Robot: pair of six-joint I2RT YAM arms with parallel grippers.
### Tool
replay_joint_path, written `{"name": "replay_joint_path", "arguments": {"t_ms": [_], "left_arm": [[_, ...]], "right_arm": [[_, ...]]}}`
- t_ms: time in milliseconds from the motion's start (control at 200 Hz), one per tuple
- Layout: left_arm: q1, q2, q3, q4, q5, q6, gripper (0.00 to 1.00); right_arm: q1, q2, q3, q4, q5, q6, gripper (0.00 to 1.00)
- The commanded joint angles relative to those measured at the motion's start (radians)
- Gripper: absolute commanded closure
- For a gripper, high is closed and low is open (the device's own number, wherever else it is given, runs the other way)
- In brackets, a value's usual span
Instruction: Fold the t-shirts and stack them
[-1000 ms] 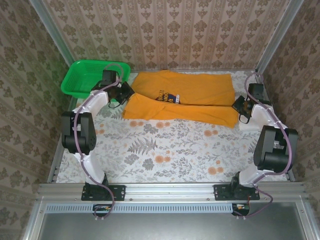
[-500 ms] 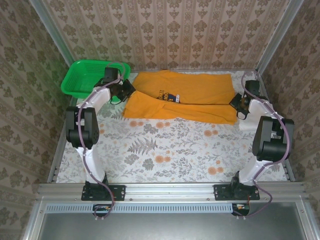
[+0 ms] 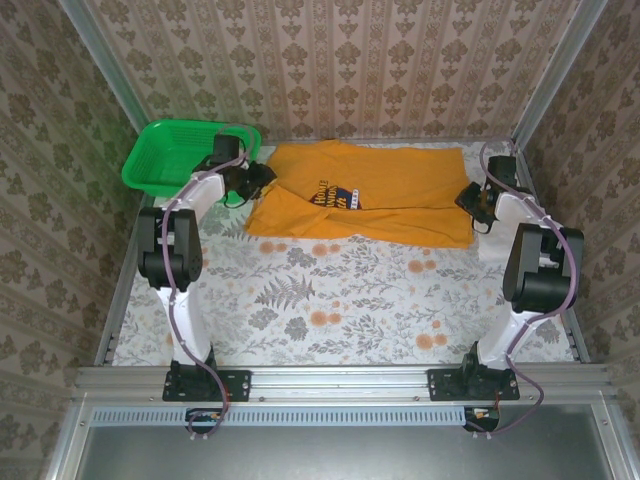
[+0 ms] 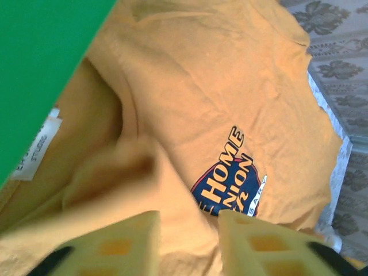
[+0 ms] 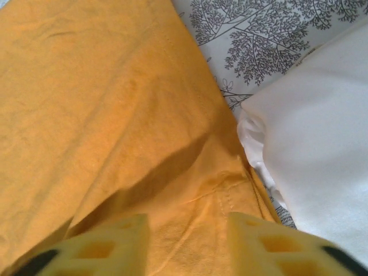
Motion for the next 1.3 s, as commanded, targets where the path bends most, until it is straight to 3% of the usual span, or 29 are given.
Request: {"name": "replay_joint_path", "arguments": {"t_ms": [0, 90, 220, 375, 600, 910, 1290], "left_arm": [[-0.017, -0.036, 0.024, 0.01, 0.0, 0.021, 0.47], [-0.042, -0.088, -0.004, 0.006, -0.032, 0.043, 0.34], [-0.087, -0.16, -0.083, 0.038, -0.086, 0.06, 0.24], [-0.122, -0.153, -0.176, 0.107, -0.098, 0.035, 0.23], [-0.118, -0.098, -0.273, 0.213, -0.079, -0.012, 0.23], [-0.103, -0.099, -0.363, 0.241, -0.102, 0.001, 0.23], [-0.076, -0.25, -0.632, 0.267, -0.159, 0.003, 0.23]], "right_arm": [[0.01, -0.091, -0.031, 0.035, -0.002, -0.033, 0.39], [0.01, -0.169, -0.107, 0.037, 0.02, -0.041, 0.33], [0.011, -0.227, -0.214, 0.016, 0.018, -0.025, 0.34], [0.016, -0.227, -0.302, 0.011, -0.007, -0.01, 0.43], [0.016, -0.136, -0.299, -0.005, 0.003, 0.006, 0.52], [0.0, -0.117, -0.274, 0.011, 0.054, 0.038, 0.96], [-0.01, -0.212, -0.363, -0.03, 0.052, 0.045, 0.97]]}}
